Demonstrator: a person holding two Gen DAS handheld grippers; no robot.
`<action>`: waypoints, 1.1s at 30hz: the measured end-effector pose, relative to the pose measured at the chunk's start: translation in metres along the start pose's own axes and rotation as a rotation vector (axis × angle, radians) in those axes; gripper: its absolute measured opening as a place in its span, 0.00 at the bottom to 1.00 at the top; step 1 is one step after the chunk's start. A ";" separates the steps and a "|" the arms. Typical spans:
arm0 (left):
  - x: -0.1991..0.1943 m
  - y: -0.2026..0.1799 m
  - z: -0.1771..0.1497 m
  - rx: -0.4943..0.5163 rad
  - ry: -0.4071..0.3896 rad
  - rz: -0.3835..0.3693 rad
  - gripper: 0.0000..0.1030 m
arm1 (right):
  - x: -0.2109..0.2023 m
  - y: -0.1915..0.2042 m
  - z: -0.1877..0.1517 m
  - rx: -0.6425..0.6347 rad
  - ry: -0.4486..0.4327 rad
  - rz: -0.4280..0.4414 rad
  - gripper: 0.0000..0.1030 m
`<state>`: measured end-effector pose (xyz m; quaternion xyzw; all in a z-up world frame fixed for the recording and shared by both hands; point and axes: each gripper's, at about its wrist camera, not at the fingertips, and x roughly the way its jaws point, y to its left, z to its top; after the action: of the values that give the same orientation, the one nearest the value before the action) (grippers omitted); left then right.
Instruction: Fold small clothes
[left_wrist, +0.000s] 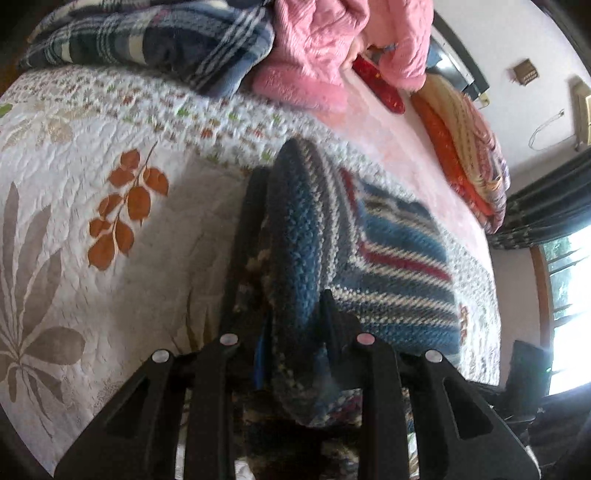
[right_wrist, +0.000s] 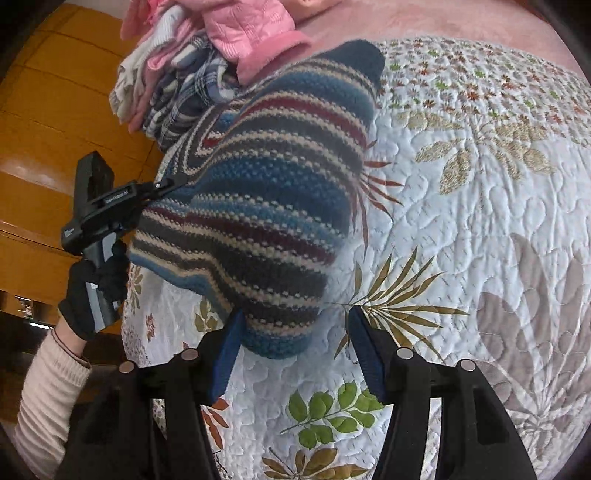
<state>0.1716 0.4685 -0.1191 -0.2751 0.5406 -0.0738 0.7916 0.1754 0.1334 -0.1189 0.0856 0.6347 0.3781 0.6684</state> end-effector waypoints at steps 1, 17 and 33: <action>0.003 0.002 -0.002 0.002 0.006 0.014 0.27 | 0.002 0.001 0.001 0.001 0.005 -0.006 0.57; -0.072 -0.027 -0.047 -0.011 0.054 0.100 0.68 | -0.007 0.009 0.006 -0.024 -0.012 0.013 0.57; -0.071 -0.010 -0.051 -0.074 0.066 0.028 0.11 | -0.005 0.005 0.005 -0.026 -0.017 0.000 0.58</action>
<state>0.0986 0.4714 -0.0699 -0.2943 0.5724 -0.0517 0.7636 0.1784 0.1363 -0.1111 0.0802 0.6240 0.3853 0.6750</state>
